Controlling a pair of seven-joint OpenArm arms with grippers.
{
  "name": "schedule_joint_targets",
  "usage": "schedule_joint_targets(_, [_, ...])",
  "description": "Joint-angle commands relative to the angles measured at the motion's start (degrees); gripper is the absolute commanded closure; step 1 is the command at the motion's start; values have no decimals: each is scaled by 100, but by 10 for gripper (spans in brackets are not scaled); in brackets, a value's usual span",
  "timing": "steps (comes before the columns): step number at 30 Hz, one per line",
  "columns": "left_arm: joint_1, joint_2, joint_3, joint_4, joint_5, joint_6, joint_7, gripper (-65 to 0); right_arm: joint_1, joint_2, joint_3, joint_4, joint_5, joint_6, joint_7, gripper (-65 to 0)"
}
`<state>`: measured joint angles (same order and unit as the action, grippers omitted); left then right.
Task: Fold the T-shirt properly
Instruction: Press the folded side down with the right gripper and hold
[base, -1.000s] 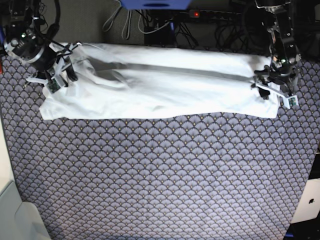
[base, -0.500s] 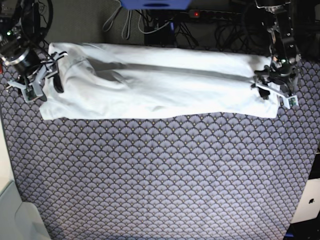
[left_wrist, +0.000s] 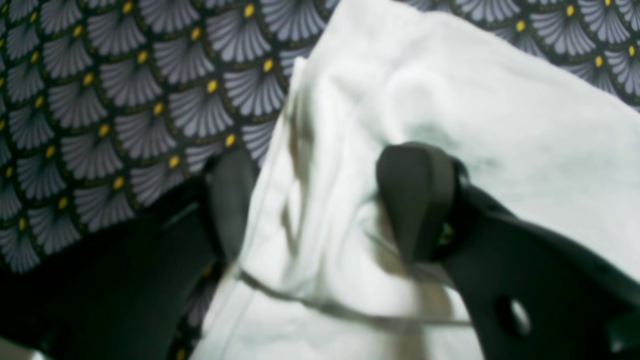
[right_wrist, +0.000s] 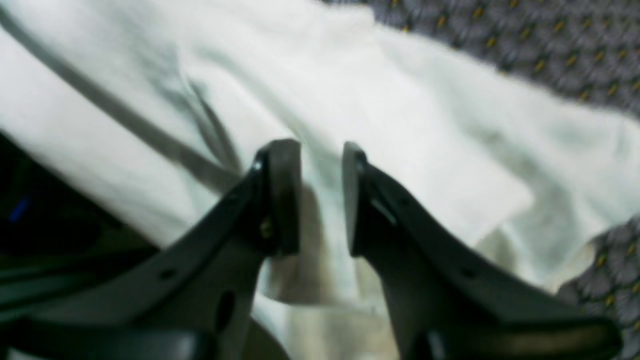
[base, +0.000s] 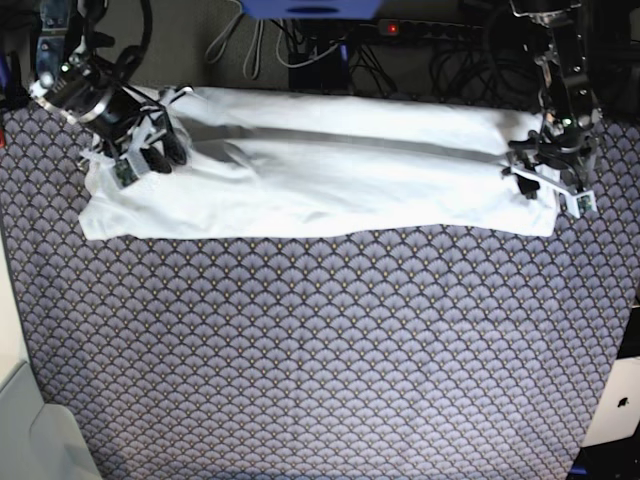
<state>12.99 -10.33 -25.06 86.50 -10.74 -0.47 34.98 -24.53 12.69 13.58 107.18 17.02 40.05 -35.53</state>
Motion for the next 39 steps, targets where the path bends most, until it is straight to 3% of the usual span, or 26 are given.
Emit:
schedule_joint_targets(1, [-20, -53, -13, 58, 24, -37, 14, -430, 31, 89, 26, -102, 87, -5, 120, -124])
schedule_joint_targets(11, [-55, -53, -13, 58, -20, -37, 14, -432, 31, 107, 26, -902, 87, -5, 173, -124])
schedule_joint_targets(17, [-47, -35, -13, 119, -29, -37, 14, -518, 31, 107, 17, -911, 87, -5, 173, -124])
schedule_joint_targets(39, [358, 9, -13, -259, -38, -37, 23, -517, 111, 107, 17, -911, 87, -5, 164, -124])
